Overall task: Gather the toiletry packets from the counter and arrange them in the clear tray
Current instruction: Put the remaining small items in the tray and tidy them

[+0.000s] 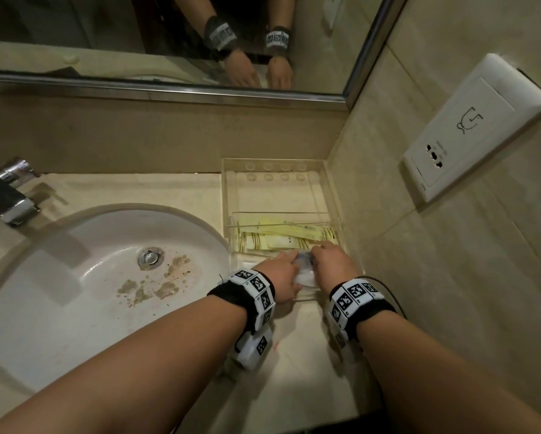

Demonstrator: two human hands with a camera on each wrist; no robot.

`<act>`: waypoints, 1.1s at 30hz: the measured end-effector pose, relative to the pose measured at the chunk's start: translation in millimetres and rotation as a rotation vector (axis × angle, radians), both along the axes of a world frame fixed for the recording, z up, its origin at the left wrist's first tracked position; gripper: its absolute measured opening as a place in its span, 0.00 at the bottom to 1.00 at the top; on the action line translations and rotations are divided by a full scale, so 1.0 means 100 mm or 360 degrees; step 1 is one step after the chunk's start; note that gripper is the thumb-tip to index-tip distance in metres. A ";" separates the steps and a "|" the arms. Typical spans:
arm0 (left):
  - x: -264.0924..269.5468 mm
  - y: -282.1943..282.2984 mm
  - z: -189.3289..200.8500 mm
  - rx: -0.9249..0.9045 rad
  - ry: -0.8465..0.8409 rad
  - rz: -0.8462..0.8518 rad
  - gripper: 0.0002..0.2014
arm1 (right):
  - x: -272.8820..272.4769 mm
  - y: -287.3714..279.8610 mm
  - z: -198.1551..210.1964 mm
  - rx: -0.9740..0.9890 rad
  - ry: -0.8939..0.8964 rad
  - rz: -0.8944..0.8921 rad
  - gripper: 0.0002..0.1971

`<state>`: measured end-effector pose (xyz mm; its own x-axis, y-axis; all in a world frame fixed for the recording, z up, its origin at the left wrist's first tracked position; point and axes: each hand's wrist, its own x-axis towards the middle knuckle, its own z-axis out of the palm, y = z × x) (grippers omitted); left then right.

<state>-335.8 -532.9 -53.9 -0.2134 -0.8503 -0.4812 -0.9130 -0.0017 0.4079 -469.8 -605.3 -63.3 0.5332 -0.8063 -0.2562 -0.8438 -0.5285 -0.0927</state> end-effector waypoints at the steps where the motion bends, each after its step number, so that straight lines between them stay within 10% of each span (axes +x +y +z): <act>1: 0.01 0.01 0.02 -0.0001 0.0007 0.0012 0.28 | 0.02 0.00 0.04 0.0010 0.0031 -0.0005 0.12; 18: 1.21 1.05 0.59 -0.0374 0.0434 0.0865 0.12 | 0.63 1.02 0.43 0.0390 -0.0026 0.0499 0.15; 33: 1.35 1.62 0.38 -0.0131 0.0369 0.0786 0.14 | 0.76 1.57 0.02 0.0255 0.0312 0.0620 0.20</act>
